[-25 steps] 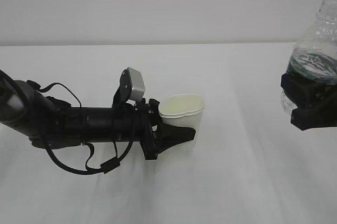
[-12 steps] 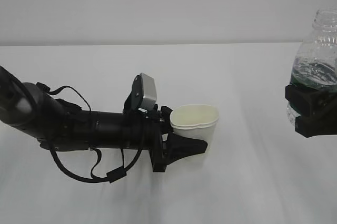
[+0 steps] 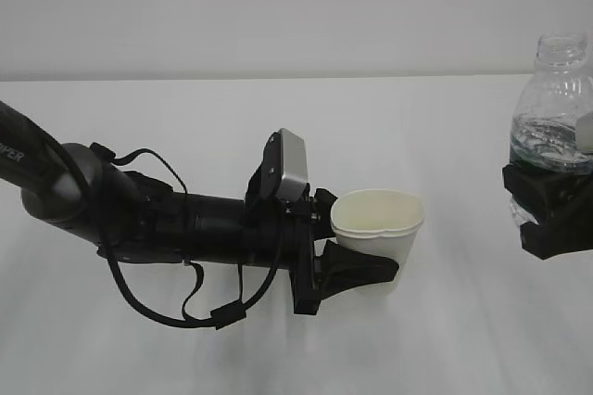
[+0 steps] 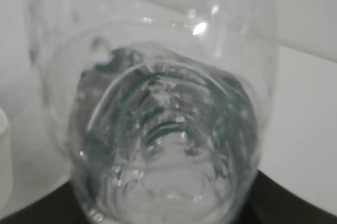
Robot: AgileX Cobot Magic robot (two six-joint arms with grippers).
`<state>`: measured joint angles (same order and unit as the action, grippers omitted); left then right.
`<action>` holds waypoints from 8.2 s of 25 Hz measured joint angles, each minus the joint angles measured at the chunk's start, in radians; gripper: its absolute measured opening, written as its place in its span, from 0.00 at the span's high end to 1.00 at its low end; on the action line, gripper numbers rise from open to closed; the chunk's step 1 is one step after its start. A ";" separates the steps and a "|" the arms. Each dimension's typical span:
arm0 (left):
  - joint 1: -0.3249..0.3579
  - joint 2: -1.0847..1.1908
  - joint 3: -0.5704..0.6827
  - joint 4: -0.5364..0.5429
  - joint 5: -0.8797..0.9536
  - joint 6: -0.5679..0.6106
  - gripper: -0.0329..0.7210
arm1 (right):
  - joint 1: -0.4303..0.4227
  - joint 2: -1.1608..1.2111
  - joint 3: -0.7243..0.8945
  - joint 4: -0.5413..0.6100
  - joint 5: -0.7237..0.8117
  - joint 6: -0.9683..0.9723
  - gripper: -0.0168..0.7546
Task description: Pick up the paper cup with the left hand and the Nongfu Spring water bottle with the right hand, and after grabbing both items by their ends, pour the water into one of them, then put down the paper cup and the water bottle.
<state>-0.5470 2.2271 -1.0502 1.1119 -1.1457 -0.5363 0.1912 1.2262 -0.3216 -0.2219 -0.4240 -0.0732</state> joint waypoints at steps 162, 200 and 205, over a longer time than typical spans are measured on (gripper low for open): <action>-0.099 0.000 -0.068 0.156 -0.001 -0.049 0.39 | 0.000 0.000 0.000 0.193 0.004 -1.520 0.53; -0.099 0.000 -0.068 0.157 -0.001 -0.049 0.39 | 0.000 0.000 0.000 0.193 -0.004 -1.533 0.54; -0.099 0.000 -0.068 0.157 -0.001 -0.049 0.39 | 0.000 0.000 0.000 0.193 -0.004 -1.533 0.54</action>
<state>-0.6461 2.2271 -1.1183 1.2690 -1.1462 -0.5856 0.1912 1.2262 -0.3216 -0.0290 -0.4279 -1.6063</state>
